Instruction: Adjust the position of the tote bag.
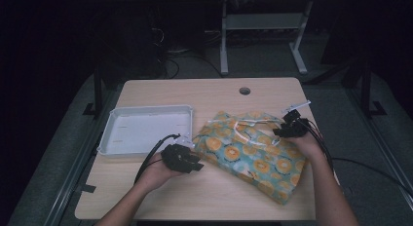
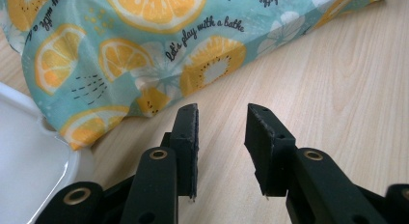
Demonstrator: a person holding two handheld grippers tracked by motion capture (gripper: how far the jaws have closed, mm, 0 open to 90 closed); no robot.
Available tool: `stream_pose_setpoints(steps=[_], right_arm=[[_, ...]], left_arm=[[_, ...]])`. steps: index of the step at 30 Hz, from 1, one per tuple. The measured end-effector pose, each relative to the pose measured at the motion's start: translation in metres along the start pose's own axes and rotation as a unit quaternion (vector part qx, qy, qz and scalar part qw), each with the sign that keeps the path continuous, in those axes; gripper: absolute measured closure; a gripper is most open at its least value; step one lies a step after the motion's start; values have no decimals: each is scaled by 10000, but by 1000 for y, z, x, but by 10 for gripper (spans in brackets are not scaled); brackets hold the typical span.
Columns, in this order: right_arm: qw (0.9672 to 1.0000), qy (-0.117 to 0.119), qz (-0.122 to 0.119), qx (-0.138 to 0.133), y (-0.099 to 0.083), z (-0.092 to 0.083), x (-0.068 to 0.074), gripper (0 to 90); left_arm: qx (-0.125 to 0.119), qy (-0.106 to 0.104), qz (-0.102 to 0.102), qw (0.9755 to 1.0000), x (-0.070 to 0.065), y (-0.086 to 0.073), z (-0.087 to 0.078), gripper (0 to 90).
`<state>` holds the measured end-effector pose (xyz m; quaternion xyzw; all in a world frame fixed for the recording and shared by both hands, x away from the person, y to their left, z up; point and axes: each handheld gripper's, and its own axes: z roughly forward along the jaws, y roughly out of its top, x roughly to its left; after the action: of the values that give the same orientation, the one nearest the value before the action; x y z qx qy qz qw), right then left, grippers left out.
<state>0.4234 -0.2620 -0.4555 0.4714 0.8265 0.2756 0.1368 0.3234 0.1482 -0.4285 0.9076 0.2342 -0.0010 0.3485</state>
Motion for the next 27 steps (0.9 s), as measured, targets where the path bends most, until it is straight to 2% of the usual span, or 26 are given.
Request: stream_pose_setpoints(steps=[1,3,5,6,9,10,14,17,19,21,23,25,27], right_arm=[[10000,45,51,49,-1,2,-1,574],[9999,56,64,59,-2,4,-2,584],[9999,16,144,74,-2,3,-3,667],[9999,16,144,74,-2,3,-3,667],[9999,-75,73,22,-3,3,-5,775],[9999,-116,65,27,-4,3,-5,855],[9999,-94,67,51,-4,2,-4,885],[10000,71,-28,47,-3,-2,0,890],[9999,120,14,41,-2,-4,2,891],[9998,194,-41,-48,1,-10,5,891],[9995,289,-28,-143,3,-18,9,892],[9984,438,-135,-319,6,-29,15,893],[9980,513,-119,-354,7,-33,17,893]], left_arm=[[1,0,16,10000,0,0,0,650],[3,-2,22,10000,0,0,0,650],[-1,-3,19,10000,-1,-1,1,649],[0,-3,16,10000,0,-1,1,649],[-3,0,10,10000,0,-1,1,648],[-2,2,11,10000,0,-1,1,648],[-2,3,20,10000,-1,0,1,649],[-42,0,9,10000,-1,0,0,639],[-45,10,31,10000,0,1,-1,625],[14,-9,83,10000,1,2,-3,616],[-29,-15,54,10000,1,4,-3,590],[-35,-14,79,10000,1,6,-5,564],[-106,3,28,9999,0,8,-6,554]])
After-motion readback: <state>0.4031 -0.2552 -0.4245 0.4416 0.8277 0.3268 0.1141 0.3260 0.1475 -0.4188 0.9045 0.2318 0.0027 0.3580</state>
